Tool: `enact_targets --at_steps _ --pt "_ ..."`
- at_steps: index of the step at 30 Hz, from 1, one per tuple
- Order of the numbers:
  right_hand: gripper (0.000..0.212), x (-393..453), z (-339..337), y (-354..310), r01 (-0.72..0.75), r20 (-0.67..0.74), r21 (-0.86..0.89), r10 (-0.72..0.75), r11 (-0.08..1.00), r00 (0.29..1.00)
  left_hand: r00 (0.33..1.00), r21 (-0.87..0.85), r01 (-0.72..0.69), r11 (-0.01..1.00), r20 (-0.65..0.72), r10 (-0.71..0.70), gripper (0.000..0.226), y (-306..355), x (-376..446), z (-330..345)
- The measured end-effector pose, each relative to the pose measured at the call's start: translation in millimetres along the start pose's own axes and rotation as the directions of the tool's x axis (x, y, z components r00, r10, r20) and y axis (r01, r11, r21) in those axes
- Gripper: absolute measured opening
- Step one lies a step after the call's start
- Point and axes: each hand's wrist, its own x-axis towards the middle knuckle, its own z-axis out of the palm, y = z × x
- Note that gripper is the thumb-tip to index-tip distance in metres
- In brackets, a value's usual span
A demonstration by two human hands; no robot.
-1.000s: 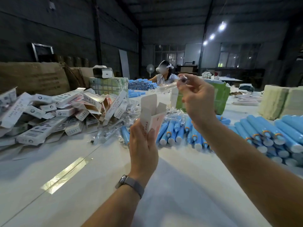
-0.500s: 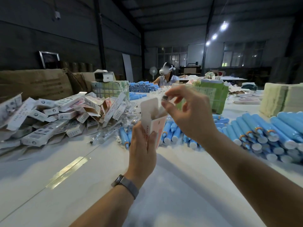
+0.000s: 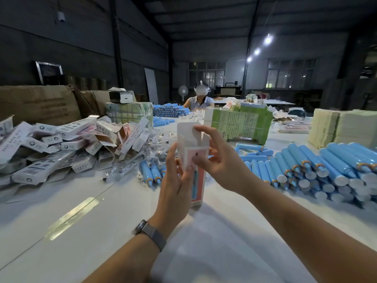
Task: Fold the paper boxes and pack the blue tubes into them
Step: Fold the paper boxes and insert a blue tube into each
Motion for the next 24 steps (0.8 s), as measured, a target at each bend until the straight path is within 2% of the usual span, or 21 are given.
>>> enact_targets --at_steps 3,6,14,24 --pt "0.060 -3 2 7 0.005 -0.019 0.084 -0.003 0.996 1.000 1.000 -0.072 0.010 0.997 0.023 -0.008 0.056 5 3 -7" --pt "0.065 -3 4 11 0.019 -0.030 0.133 -0.015 0.991 0.999 0.998 -0.049 -0.009 0.999 0.057 0.012 0.050 8 5 -10" --pt "0.058 -11 7 22 0.045 -0.140 0.035 -0.039 0.998 0.989 0.996 -0.007 -0.061 0.998 0.061 0.062 0.039 13 5 -9" --pt "0.050 -11 8 24 0.085 -0.159 0.025 -0.079 0.996 0.984 0.996 -0.037 -0.016 0.999 0.086 0.019 0.032 14 8 -13"
